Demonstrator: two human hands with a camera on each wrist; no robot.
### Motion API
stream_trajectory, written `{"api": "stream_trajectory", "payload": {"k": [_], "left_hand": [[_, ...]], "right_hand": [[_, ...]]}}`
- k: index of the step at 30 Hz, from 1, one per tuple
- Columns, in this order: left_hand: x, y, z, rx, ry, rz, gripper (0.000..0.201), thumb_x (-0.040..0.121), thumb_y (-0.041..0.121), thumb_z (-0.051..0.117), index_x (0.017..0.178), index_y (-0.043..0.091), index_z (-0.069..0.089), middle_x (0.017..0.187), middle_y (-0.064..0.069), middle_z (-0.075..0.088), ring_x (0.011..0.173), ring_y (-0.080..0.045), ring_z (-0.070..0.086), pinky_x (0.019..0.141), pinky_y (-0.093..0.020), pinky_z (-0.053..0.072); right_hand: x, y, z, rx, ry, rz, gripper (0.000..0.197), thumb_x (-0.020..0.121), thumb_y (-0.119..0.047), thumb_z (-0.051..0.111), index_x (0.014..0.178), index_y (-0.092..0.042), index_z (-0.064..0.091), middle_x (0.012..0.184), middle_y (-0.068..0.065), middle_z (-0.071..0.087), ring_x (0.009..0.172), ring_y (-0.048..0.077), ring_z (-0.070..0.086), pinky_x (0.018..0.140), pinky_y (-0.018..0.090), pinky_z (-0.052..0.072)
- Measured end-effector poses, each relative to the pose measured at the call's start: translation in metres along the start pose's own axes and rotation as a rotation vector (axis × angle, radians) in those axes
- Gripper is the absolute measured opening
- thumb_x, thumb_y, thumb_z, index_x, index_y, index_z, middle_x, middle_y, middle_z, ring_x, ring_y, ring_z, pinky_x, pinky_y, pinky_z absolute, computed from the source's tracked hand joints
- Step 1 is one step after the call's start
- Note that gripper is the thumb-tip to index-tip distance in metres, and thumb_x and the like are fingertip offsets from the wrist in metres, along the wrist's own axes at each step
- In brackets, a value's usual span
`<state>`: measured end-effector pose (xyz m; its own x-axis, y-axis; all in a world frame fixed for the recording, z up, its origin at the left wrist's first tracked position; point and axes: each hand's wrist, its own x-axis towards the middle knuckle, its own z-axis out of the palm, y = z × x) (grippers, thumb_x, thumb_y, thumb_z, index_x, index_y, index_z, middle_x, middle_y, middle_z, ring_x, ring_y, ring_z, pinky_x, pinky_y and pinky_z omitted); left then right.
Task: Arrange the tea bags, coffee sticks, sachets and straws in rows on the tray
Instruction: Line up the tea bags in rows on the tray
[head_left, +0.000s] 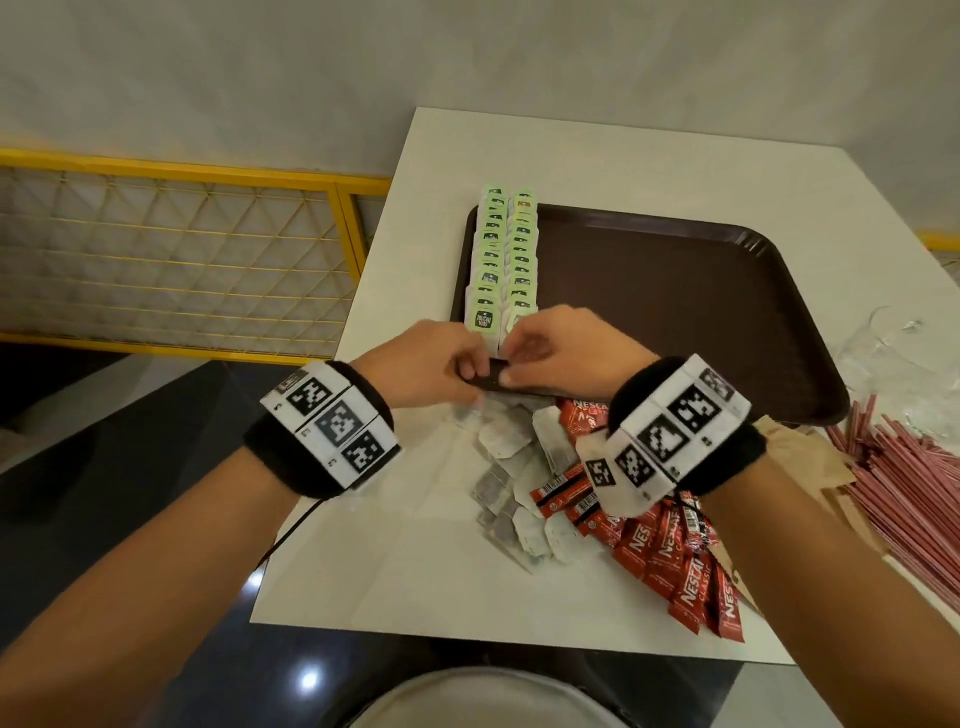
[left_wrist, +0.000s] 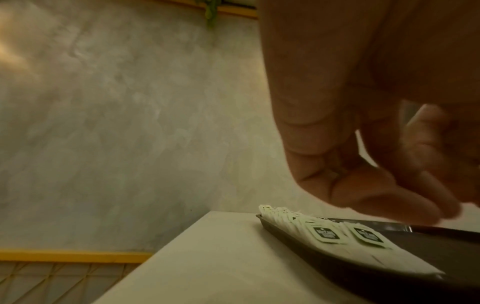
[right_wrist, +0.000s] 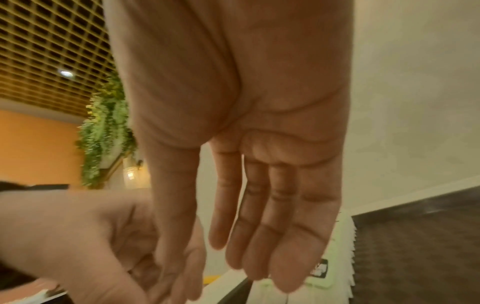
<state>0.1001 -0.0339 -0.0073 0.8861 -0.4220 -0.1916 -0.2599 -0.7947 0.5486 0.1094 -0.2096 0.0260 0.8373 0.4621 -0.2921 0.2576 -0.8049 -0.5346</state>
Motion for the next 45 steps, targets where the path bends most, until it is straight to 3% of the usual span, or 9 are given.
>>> {"api": "stream_trajectory", "payload": {"k": [4,8,15,23,28,32,38,42,45], "left_hand": [[-0.014,-0.001,0.015,0.193,-0.124,0.025,0.032,0.082,0.019,0.068,0.113,0.012,0.063,0.110,-0.005,0.057,0.091,-0.018,0.056,0.079,-0.027,0.043],[-0.017,-0.001,0.027,0.329,-0.162,0.007,0.039,0.085,0.021,0.064,0.122,0.014,0.056,0.120,-0.006,0.050,0.105,-0.021,0.051,0.079,-0.023,0.035],[-0.019,-0.001,0.036,0.356,-0.099,-0.081,0.038,0.082,0.030,0.070,0.111,0.007,0.062,0.119,-0.008,0.047,0.110,-0.024,0.046,0.081,-0.025,0.033],[-0.025,0.004,0.036,0.459,-0.110,-0.048,0.045,0.078,0.042,0.070,0.106,0.008,0.059,0.107,-0.009,0.058,0.096,-0.026,0.055,0.075,-0.030,0.039],[-0.029,0.007,0.037,0.519,-0.037,0.005,0.032,0.086,0.031,0.057,0.111,0.012,0.058,0.105,-0.009,0.063,0.094,-0.030,0.059,0.072,-0.031,0.042],[-0.031,0.001,0.032,0.372,0.031,-0.026,0.028,0.088,0.022,0.051,0.115,0.015,0.055,0.101,-0.006,0.066,0.089,-0.026,0.059,0.078,-0.036,0.048],[-0.034,-0.012,0.024,0.115,0.004,0.031,0.047,0.087,0.007,0.048,0.128,0.030,0.049,0.085,-0.002,0.060,0.073,-0.013,0.052,0.070,-0.023,0.041],[-0.030,-0.017,0.017,-0.009,0.099,0.026,0.027,0.093,0.008,0.046,0.109,0.017,0.066,0.097,-0.008,0.061,0.073,-0.012,0.053,0.077,-0.024,0.044],[-0.024,-0.019,0.009,-0.096,0.202,0.010,0.020,0.087,0.003,0.053,0.092,0.015,0.068,0.097,-0.004,0.063,0.082,-0.015,0.057,0.079,-0.022,0.046]], "right_hand": [[-0.013,-0.012,0.033,-0.305,-0.110,0.038,0.043,0.079,-0.046,0.068,0.106,-0.013,0.061,0.101,0.001,0.059,0.096,0.019,0.058,0.079,0.032,0.049],[-0.015,-0.013,0.060,-0.492,-0.108,0.065,0.060,0.077,-0.059,0.062,0.116,-0.015,0.055,0.110,0.006,0.054,0.105,0.024,0.055,0.075,0.034,0.041],[-0.022,-0.018,0.067,-0.549,-0.058,0.000,0.035,0.088,-0.037,0.056,0.114,-0.014,0.057,0.115,0.008,0.055,0.106,0.028,0.056,0.075,0.033,0.039],[-0.030,-0.015,0.062,-0.298,-0.054,0.051,0.017,0.086,-0.030,0.058,0.099,-0.022,0.064,0.108,0.003,0.062,0.097,0.024,0.060,0.078,0.032,0.047],[-0.027,-0.004,0.049,-0.107,0.119,0.075,0.016,0.090,-0.027,0.052,0.100,-0.020,0.063,0.104,0.005,0.063,0.094,0.024,0.060,0.081,0.035,0.050],[-0.019,0.007,0.032,0.181,0.164,0.133,0.016,0.094,-0.018,0.051,0.107,-0.014,0.060,0.101,0.004,0.063,0.076,0.021,0.066,0.064,0.025,0.056],[-0.002,0.020,0.019,0.382,0.073,0.207,0.015,0.091,-0.006,0.055,0.103,-0.015,0.057,0.106,0.012,0.066,0.080,0.020,0.067,0.073,0.031,0.058],[0.010,0.022,0.013,0.366,0.097,0.220,0.024,0.092,-0.006,0.054,0.115,-0.012,0.057,0.111,0.008,0.062,0.079,0.013,0.062,0.069,0.026,0.056],[0.022,0.022,0.006,0.364,0.134,0.222,0.028,0.094,-0.008,0.051,0.121,-0.012,0.057,0.113,0.010,0.059,0.090,0.018,0.060,0.072,0.029,0.057]]}}
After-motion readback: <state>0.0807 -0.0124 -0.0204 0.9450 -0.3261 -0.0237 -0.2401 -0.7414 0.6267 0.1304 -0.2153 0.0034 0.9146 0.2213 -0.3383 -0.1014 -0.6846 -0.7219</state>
